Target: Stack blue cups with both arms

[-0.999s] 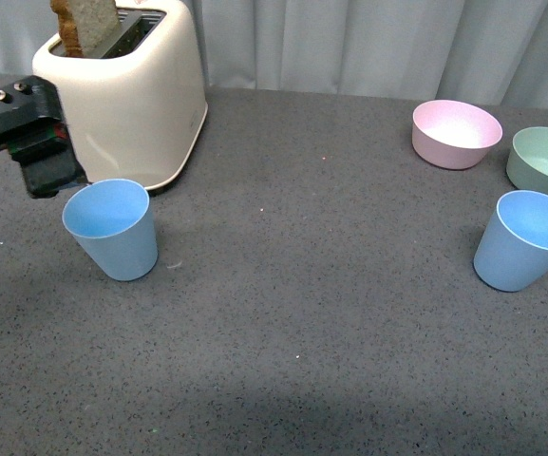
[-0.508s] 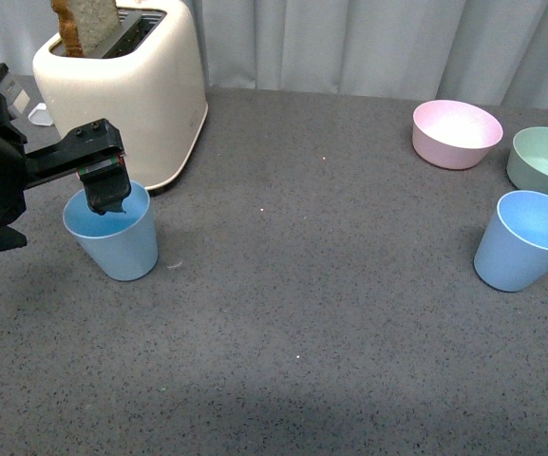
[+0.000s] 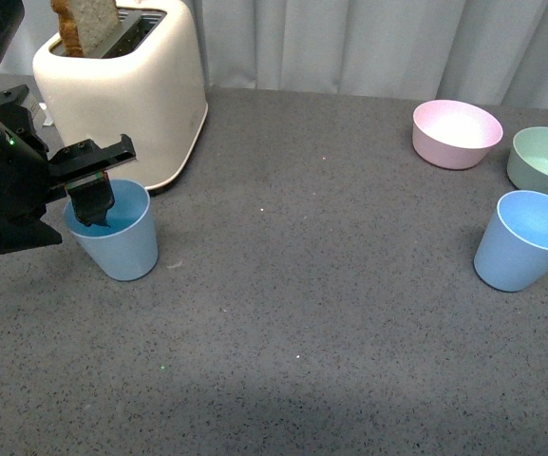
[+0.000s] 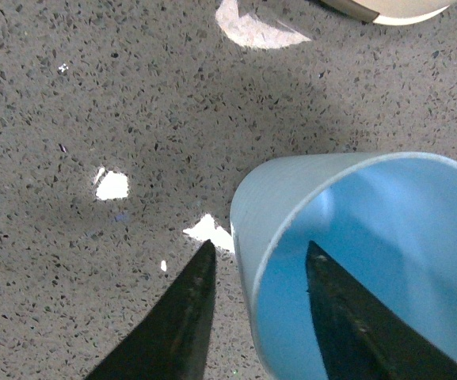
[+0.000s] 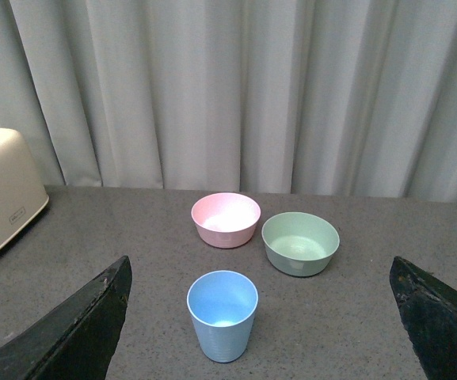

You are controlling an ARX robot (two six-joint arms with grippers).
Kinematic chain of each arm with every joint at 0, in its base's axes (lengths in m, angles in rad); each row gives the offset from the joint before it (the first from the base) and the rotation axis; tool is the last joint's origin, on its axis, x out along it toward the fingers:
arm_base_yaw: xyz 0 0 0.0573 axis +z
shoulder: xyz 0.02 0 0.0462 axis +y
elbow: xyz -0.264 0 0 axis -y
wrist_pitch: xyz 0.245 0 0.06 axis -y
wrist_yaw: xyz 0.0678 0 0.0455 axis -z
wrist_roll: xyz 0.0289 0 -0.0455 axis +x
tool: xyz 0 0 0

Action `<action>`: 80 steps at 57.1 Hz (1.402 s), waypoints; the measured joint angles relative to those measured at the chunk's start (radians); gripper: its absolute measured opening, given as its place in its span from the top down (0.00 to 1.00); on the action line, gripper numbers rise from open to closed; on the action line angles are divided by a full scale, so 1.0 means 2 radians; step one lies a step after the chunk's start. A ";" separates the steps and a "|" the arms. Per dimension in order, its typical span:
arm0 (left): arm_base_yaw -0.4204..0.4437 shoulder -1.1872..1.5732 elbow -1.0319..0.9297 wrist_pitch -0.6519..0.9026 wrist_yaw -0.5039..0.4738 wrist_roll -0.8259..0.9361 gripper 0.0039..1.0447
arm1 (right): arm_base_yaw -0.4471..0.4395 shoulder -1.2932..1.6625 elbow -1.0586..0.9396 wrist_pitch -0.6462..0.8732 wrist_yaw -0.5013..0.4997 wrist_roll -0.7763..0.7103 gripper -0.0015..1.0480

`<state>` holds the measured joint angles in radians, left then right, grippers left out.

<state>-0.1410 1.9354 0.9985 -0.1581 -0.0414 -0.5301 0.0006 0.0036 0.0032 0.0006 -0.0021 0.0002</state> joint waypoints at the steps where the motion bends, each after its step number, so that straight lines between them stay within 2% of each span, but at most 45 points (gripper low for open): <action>1: 0.000 0.000 0.001 -0.004 0.000 -0.003 0.71 | 0.000 0.000 0.000 0.000 0.000 0.000 0.09; 7: 0.000 0.000 0.006 -0.020 -0.003 -0.012 0.88 | 0.000 0.000 0.000 0.000 0.000 0.000 0.09; 12: -0.002 0.000 0.010 -0.029 0.006 -0.014 0.97 | 0.000 0.000 0.000 0.000 0.000 0.000 0.09; 23: -0.026 -0.002 0.027 -0.038 0.008 -0.012 0.97 | 0.000 0.000 0.000 0.000 0.000 0.000 0.09; 36: -0.125 0.035 0.116 -0.069 -0.019 -0.030 0.97 | 0.000 0.000 0.000 0.000 0.000 0.000 0.09; 43: -0.158 0.073 0.147 -0.083 -0.023 -0.041 0.97 | 0.000 0.000 0.000 0.000 0.000 0.000 0.09; 70: -0.187 0.119 0.205 -0.102 -0.034 -0.050 0.97 | 0.000 0.000 0.000 0.000 0.000 0.000 0.09; 76: -0.189 0.121 0.207 -0.103 -0.034 -0.051 0.83 | 0.000 0.000 0.000 0.000 0.000 0.000 0.09; 80: -0.189 0.119 0.207 -0.103 -0.034 -0.051 0.69 | 0.000 0.000 0.000 0.000 0.000 0.000 0.09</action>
<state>-0.5190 2.1727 1.4128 -0.3641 -0.1089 -0.6312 0.0006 0.0036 0.0032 0.0006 -0.0021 0.0002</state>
